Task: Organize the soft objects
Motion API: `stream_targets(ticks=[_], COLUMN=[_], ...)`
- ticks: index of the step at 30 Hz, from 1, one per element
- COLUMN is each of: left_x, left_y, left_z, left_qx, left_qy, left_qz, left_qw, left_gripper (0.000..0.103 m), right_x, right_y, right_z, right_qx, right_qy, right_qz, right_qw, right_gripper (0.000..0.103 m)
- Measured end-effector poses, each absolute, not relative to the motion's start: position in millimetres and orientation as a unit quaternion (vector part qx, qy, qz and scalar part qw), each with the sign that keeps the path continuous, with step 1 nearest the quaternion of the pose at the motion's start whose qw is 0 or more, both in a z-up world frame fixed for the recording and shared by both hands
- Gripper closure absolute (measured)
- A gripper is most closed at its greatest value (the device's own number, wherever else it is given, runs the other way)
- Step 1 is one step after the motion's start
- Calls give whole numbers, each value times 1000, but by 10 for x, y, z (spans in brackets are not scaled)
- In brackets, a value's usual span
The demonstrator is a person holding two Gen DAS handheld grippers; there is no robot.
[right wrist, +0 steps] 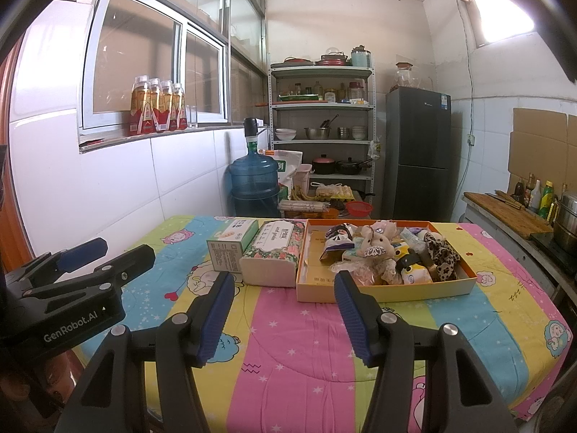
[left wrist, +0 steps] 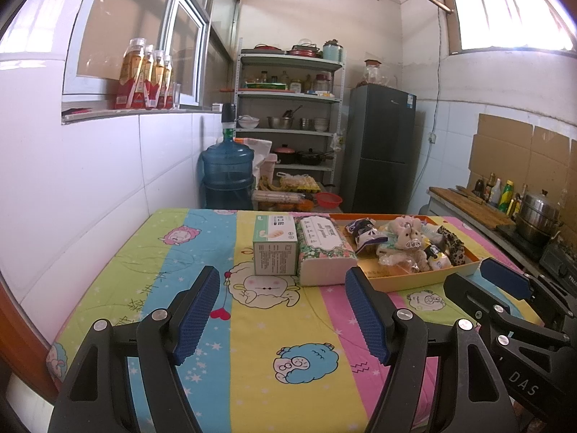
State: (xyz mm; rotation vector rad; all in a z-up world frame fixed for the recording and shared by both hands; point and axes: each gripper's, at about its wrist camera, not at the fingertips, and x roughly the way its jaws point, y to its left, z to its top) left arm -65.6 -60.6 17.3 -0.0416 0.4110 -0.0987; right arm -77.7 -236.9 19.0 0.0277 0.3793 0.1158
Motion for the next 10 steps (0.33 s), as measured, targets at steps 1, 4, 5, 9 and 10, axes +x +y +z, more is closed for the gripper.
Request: stream_targets(ticks=[1,4,5,9,10], left_x=[-655,-654,-652,-670,-675], left_y=[-606,-606,-604,-629,-643], left_z=[174,173,175,149,141], left_qx=[-21,-21,-21,-20,-20], left_qy=[204,204,204,207,207], left_qz=[-49,-48,-48,-46,-47], left_qw=[978,978,978,977,977], left_gripper=[29,29,29,29,29], right_x=[-786,-779,-776,-798,-802], right_y=[-2355,-2364,-2367,-2315,-2310], right_z=[184,189,190,181,180], right_qx=[14,14,14,14,14], right_qy=[189,189,189,189,189], right_qz=[58,58,58,60,60], right_qw=[980,980,980,980,980], right_gripper=[46,46,46,46,46])
